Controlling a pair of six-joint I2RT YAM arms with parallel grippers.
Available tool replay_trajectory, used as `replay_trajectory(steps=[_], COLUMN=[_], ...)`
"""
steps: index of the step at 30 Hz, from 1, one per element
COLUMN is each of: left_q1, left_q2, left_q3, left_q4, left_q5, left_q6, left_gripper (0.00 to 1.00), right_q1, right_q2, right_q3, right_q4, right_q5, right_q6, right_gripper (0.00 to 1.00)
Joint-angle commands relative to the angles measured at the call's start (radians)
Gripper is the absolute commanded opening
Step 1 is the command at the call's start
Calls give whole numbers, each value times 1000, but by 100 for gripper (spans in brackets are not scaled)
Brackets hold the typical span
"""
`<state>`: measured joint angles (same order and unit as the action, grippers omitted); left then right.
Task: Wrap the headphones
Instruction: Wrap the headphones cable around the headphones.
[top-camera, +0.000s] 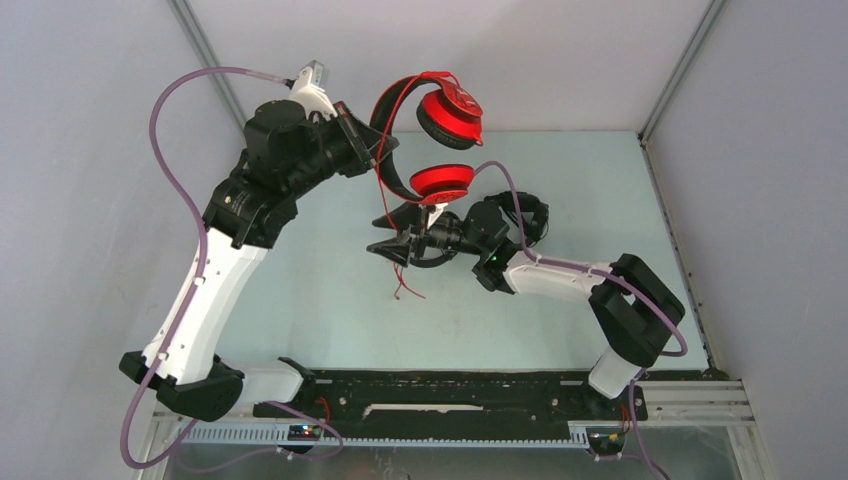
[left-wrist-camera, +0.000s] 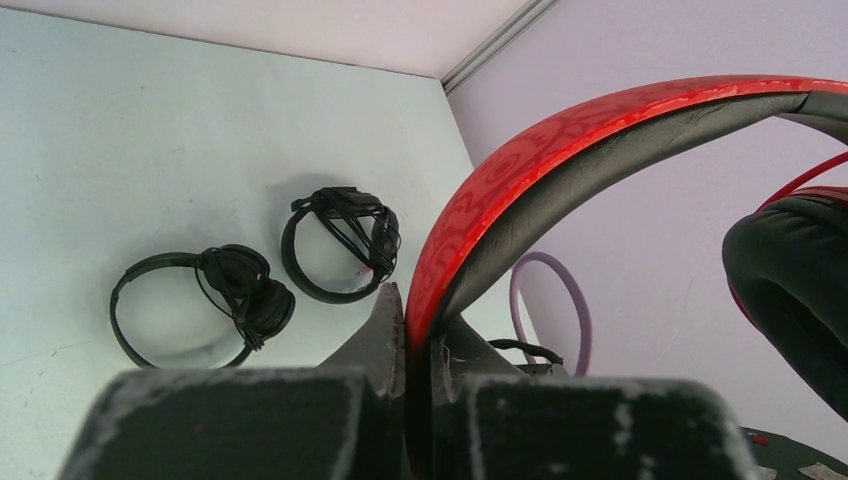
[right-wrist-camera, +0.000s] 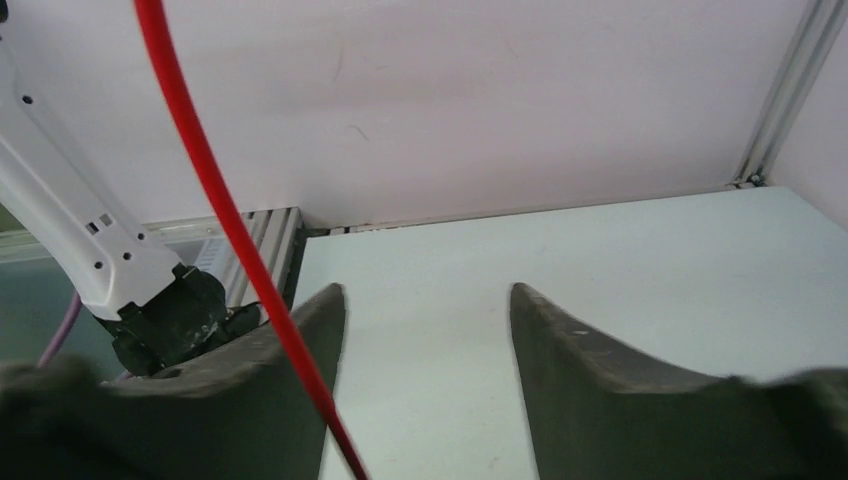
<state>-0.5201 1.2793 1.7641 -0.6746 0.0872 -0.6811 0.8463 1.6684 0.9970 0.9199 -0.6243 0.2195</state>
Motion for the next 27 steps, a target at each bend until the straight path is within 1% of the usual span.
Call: replay_trajectory(steps=[1, 2, 3, 5, 8, 10, 12, 14, 17, 21, 24, 27], left_q1=[8, 8, 8, 8, 9, 9, 9, 9, 9, 9, 9, 9], left_q2=[-15, -17, -16, -15, -9, -10, -4, 3, 20, 39, 39, 21], left_q3=[70, 72, 77, 93, 126, 137, 155, 172, 183, 167, 151, 99], left_q4=[86, 86, 83, 64, 31, 33, 32, 30, 29, 23, 19, 56], left_q5=[-5, -16, -37, -117, -242, -300, -324, -314, -247, -132, -18, 126], left_q6=[-19, -10, 3, 43, 110, 131, 137, 127, 96, 51, 22, 43], left_gripper=[0, 0, 0, 0, 0, 0, 0, 0, 0, 0, 0, 0], right_q1=[-3, -4, -8, -21, -52, -65, -75, -85, -110, -156, -196, -244], right_q2=[23, 21, 17, -13, -85, -145, -204, -256, -303, -311, -289, -255], right_q3=[-19, -34, -53, -113, -223, -298, -370, -413, -441, -442, -442, -442], right_q4=[91, 97, 108, 133, 161, 155, 129, 89, 47, 35, 61, 127], right_q5=[-11, -14, -16, -34, -50, -47, -38, -17, -12, -16, -18, -44], right_q6=[91, 102, 117, 153, 183, 177, 165, 148, 145, 165, 182, 243], right_gripper=[41, 27, 16, 1, 0, 0, 0, 0, 0, 0, 0, 0])
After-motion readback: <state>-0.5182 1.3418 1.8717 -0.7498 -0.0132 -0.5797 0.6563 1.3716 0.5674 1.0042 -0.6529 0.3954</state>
